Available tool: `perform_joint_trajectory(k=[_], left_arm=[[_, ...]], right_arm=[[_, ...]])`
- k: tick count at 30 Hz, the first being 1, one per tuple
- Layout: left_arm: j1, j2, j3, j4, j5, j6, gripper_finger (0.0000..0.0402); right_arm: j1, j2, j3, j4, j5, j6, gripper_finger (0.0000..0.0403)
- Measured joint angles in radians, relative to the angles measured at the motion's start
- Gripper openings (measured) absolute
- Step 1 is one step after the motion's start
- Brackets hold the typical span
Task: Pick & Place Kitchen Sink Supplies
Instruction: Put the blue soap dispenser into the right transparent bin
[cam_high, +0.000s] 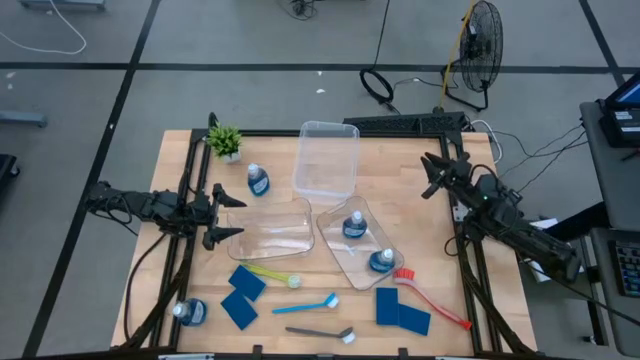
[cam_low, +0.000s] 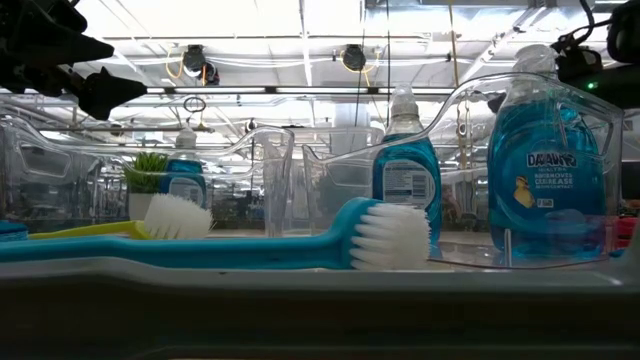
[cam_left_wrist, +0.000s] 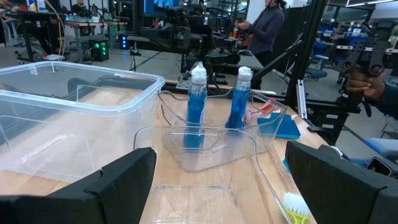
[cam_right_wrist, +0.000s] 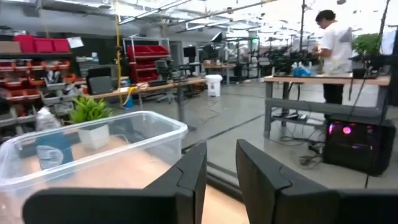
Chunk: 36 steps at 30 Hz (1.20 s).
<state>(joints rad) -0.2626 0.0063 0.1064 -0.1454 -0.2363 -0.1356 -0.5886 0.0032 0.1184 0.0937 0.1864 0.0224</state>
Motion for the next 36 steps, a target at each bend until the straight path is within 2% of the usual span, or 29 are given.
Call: perform_joint_trajectory(k=[9, 17, 24, 29, 36], left_arm=[[0.0, 0.0, 0.0, 0.0, 0.0, 0.0, 0.0361], [0.0, 0.0, 0.0, 0.0, 0.0, 0.0, 0.0361], [0.0, 0.0, 0.0, 0.0, 0.0, 0.0, 0.0361], [0.0, 0.0, 0.0, 0.0, 0.0, 0.0, 0.0361], [0.0, 0.0, 0.0, 0.0, 0.0, 0.0, 0.0361]], right_arm=[[-0.006, 0.0, 0.0, -0.016, -0.217, 0.023, 0.0073], [-0.006, 0.0, -0.044, -0.003, -0.202, 0.039, 0.0073], [-0.006, 0.002, -0.077, -0.019, -0.034, 0.023, 0.0073], [-0.006, 0.003, -0.081, -0.02, -0.03, 0.093, 0.0073], [-0.006, 0.003, -0.083, -0.017, -0.03, 0.096, 0.0073]])
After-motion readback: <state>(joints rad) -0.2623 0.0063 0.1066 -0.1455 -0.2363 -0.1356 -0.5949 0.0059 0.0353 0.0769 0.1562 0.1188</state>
